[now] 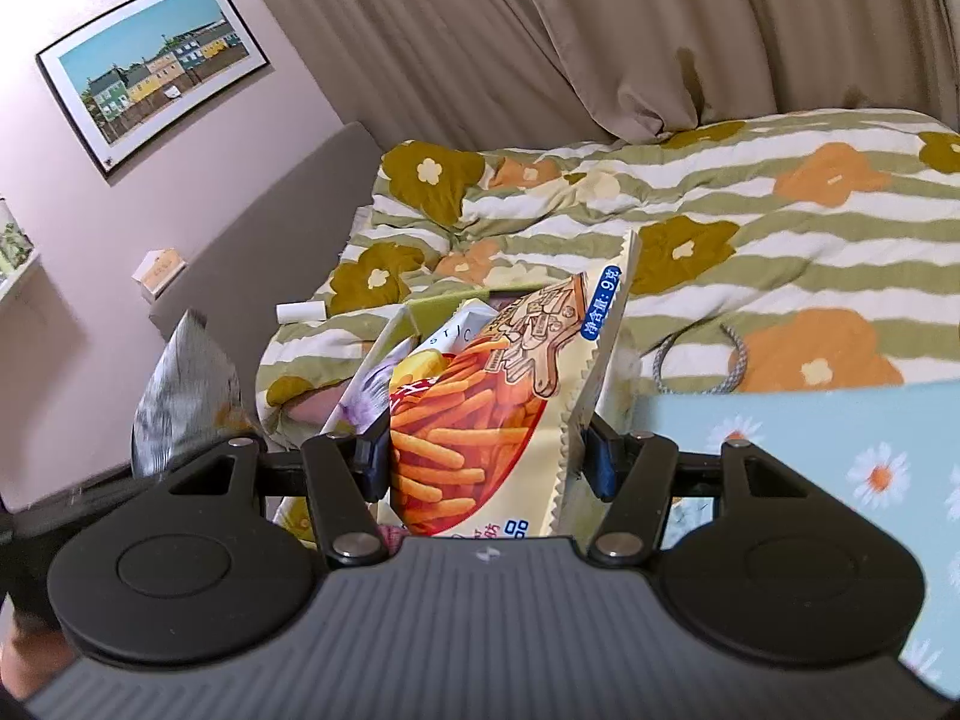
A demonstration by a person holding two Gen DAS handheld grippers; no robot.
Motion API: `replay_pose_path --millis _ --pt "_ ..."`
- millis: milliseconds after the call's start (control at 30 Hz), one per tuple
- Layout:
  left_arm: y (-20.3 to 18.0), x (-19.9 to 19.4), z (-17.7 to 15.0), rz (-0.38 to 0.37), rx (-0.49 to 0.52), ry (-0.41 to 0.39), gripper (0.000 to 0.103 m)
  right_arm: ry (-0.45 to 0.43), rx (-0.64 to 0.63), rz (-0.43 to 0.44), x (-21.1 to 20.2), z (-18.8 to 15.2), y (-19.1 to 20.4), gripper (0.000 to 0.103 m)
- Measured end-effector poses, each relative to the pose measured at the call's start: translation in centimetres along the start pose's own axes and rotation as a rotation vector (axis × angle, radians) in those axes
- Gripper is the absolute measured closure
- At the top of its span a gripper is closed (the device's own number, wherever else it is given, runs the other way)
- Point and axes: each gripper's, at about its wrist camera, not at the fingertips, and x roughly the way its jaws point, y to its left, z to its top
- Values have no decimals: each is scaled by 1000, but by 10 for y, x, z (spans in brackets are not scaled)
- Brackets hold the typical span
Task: Organize snacks
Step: 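Carry both bags into the cardboard box and open both tools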
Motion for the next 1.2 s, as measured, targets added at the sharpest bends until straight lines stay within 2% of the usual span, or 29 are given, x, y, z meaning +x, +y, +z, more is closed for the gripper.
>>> replay_pose_path --millis 167,333,367,467,500,800,933,1200 --pt "39 21 0 -40 27 30 34 5 41 -81 13 -22 27 29" --pt "57 49 -1 -82 56 57 33 8 80 -142 23 -38 45 29" --pt "58 53 -2 -90 59 60 31 10 83 -152 25 -40 47 29" --pt "60 68 -6 -96 72 103 5 22 99 -177 28 -44 51 29" --pt "60 68 -8 -91 72 103 0 24 103 -185 28 -44 51 29" --pt "68 69 -25 -93 38 155 0 44 101 -183 37 -42 41 28" --pt "62 52 -23 -107 45 120 0 42 103 -168 37 -41 39 28" --pt "53 35 -29 -109 50 118 0 64 92 -155 38 -40 35 28"
